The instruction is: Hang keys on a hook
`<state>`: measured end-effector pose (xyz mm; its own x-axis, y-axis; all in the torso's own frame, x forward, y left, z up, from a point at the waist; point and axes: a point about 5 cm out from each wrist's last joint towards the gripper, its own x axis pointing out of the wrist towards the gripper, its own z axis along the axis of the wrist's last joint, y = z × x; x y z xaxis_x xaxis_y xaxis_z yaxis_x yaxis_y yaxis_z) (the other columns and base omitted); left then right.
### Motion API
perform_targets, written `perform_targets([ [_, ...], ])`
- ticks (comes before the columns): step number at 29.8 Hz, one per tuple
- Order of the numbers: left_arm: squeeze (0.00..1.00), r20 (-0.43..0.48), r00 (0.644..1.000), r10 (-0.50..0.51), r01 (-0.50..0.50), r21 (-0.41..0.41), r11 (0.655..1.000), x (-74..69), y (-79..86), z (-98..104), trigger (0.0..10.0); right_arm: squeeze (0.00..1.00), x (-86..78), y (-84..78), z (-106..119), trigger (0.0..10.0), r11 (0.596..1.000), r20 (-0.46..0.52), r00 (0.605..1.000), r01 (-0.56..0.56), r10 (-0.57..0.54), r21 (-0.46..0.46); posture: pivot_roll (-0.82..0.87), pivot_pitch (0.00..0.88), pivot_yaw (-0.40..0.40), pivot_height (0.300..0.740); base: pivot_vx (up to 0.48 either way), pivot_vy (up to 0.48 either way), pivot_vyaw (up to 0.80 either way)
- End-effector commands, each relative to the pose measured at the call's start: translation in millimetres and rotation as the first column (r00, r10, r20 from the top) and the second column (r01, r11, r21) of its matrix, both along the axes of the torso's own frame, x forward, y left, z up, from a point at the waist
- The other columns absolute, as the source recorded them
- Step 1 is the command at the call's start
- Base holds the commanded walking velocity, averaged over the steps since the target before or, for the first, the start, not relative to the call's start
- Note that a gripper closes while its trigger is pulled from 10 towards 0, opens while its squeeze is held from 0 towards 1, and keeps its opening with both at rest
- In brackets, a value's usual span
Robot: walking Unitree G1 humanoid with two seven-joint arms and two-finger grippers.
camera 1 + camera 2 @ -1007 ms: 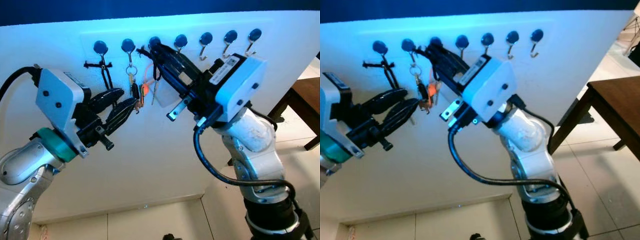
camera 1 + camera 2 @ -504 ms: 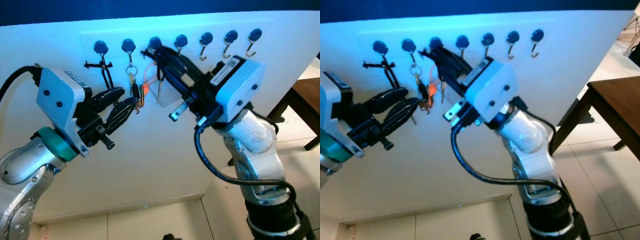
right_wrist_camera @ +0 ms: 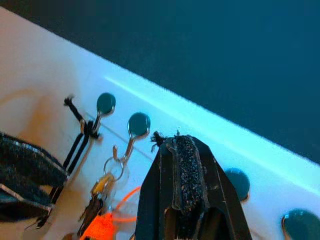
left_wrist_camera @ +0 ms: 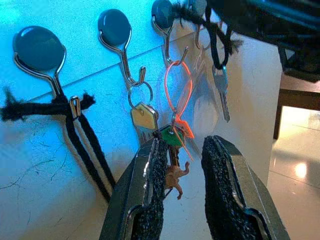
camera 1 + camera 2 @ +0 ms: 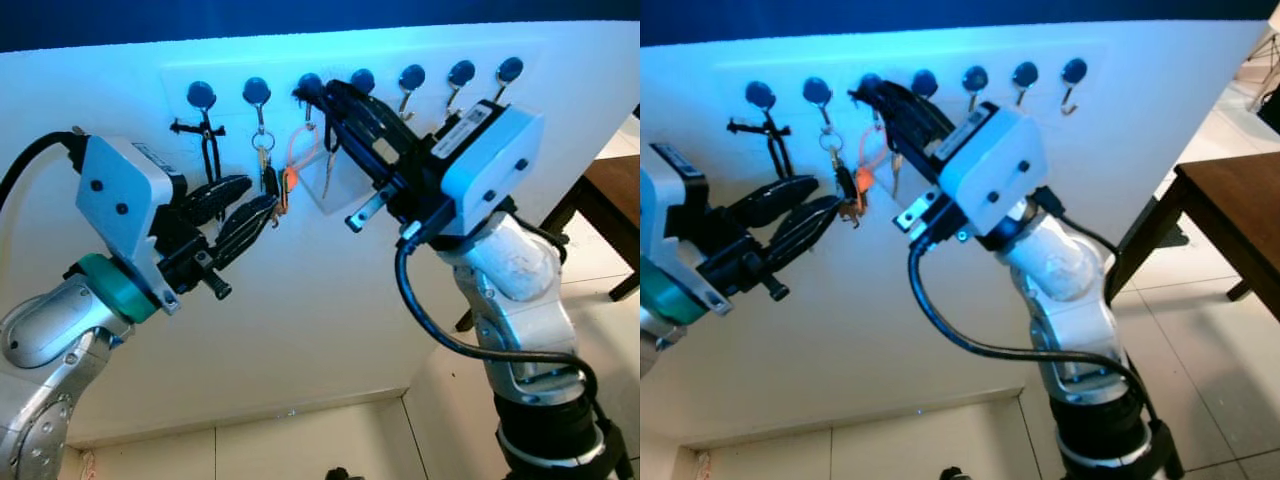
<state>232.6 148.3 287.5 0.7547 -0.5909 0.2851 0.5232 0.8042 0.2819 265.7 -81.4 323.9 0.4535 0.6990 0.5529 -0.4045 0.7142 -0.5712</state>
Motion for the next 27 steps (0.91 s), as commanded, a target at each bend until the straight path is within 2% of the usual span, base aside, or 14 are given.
perform_targets([
  [1, 0.00, -0.006, 1.000, -0.007, 0.007, 0.013, 1.000, 0.4, -0.4, -0.7, 10.0, 0.00, -3.2, 2.2, -4.2, 10.0, 1.000, -0.005, 1.000, -0.009, 0.009, -0.020, -0.08, 0.072, 0.092, 0.740, 0.000, 0.000, 0.00],
  [5, 0.00, -0.006, 1.000, -0.007, 0.007, 0.016, 1.000, 0.6, -0.4, -0.8, 10.0, 0.00, -3.6, 2.1, -5.7, 10.0, 1.000, -0.009, 1.000, -0.005, 0.005, -0.024, -0.08, 0.071, 0.093, 0.740, 0.000, 0.000, 0.00],
  [9, 0.00, -0.009, 1.000, -0.021, 0.021, 0.017, 1.000, 2.8, -2.2, -0.8, 10.0, 0.00, -5.3, -8.0, 1.1, 10.0, 0.998, 0.024, 0.998, 0.060, -0.060, -0.004, -0.09, 0.072, 0.107, 0.740, 0.000, 0.000, 0.00],
  [16, 0.00, -0.008, 0.999, -0.033, 0.033, 0.015, 0.999, 4.8, -4.2, -0.2, 10.0, 0.00, -7.1, -12.5, 4.8, 10.0, 0.995, 0.060, 0.993, 0.101, -0.100, -0.023, -0.10, 0.075, 0.111, 0.740, 0.000, 0.000, 0.00],
  [17, 0.00, -0.006, 0.999, -0.040, 0.040, 0.015, 0.999, 6.2, -5.1, 0.4, 10.0, 0.00, -6.4, -17.8, 5.6, 10.0, 0.989, 0.075, 0.987, 0.145, -0.143, -0.025, -0.11, 0.081, 0.112, 0.740, 0.000, 0.000, 0.00],
  [27, 0.00, -0.004, 0.999, -0.054, 0.054, 0.012, 0.998, 8.2, -7.6, 1.2, 10.0, 0.00, -0.9, -27.0, 1.3, 10.0, 0.976, 0.058, 0.975, 0.214, -0.213, -0.024, -0.11, 0.085, 0.116, 0.740, 0.000, 0.000, 0.00],
])
